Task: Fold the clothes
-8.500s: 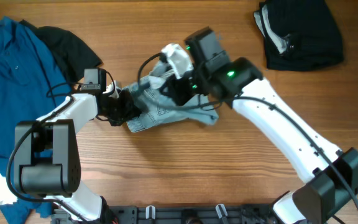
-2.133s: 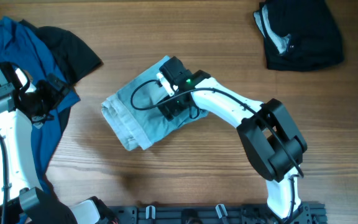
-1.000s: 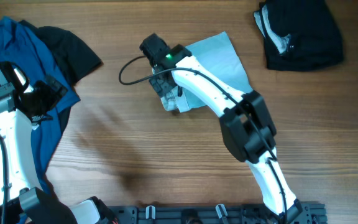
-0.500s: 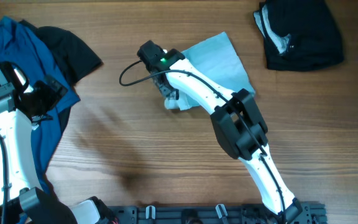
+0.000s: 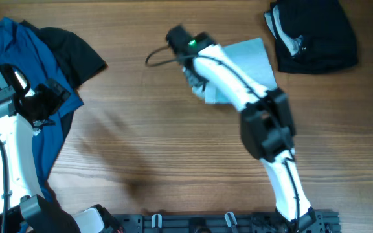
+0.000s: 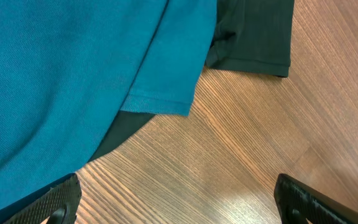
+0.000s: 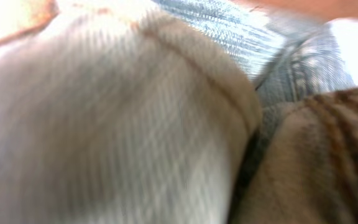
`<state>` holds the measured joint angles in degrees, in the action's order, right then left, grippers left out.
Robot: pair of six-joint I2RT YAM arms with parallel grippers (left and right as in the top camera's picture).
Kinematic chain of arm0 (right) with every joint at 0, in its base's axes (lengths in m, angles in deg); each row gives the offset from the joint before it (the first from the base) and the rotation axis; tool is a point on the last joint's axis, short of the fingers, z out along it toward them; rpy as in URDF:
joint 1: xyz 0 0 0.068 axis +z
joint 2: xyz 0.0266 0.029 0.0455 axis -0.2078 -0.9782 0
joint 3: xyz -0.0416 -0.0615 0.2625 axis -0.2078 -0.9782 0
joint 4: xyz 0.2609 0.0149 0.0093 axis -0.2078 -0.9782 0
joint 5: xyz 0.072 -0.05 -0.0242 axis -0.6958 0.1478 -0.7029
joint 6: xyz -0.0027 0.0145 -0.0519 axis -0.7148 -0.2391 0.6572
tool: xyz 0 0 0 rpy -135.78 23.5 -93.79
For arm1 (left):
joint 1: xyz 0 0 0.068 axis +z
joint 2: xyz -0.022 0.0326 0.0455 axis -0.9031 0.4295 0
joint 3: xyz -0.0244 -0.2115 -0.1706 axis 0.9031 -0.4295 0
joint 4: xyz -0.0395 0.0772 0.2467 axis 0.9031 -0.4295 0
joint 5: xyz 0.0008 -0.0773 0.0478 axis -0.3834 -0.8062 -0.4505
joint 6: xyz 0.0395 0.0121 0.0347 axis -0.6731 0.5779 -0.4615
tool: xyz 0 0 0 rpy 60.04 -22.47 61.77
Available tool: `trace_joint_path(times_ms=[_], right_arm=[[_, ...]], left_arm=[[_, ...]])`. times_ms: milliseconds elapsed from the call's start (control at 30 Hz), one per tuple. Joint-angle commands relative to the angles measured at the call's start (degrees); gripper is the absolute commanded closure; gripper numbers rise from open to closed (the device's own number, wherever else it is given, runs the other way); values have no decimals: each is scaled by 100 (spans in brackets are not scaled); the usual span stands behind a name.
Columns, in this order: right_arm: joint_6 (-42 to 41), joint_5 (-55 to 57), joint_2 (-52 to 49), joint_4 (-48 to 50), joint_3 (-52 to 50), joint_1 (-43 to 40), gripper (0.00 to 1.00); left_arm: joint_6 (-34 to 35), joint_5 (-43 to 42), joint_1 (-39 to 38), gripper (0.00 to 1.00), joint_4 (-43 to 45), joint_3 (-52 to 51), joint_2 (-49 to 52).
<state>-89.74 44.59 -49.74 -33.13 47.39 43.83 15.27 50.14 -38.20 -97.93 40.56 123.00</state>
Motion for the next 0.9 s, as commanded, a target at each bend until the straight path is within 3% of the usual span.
trace_joint_path(times_ms=[0,167,300,367,567,700,867], right_arm=[[308,151,1650,87,525,-466,96],[411,20,2780,494,525,-1388,96],[459,107,3008,737,525,-2157,96],[861,98,2970,1025,509,-2496,96],[3169,-4,2339,2280,437,-3206,96],[4065,-2,1552,3016,437,-3480,96],[4485,326,782,3840,437,-3661,96]], left_arm=[[33,79,15,0,13,37,55],[35,90,15,0,42,37,55],[35,90,15,0,57,37,55],[35,90,15,0,79,37,55],[35,90,15,1,181,37,55],[35,90,15,1,315,37,55],[37,90,15,1,400,37,55]])
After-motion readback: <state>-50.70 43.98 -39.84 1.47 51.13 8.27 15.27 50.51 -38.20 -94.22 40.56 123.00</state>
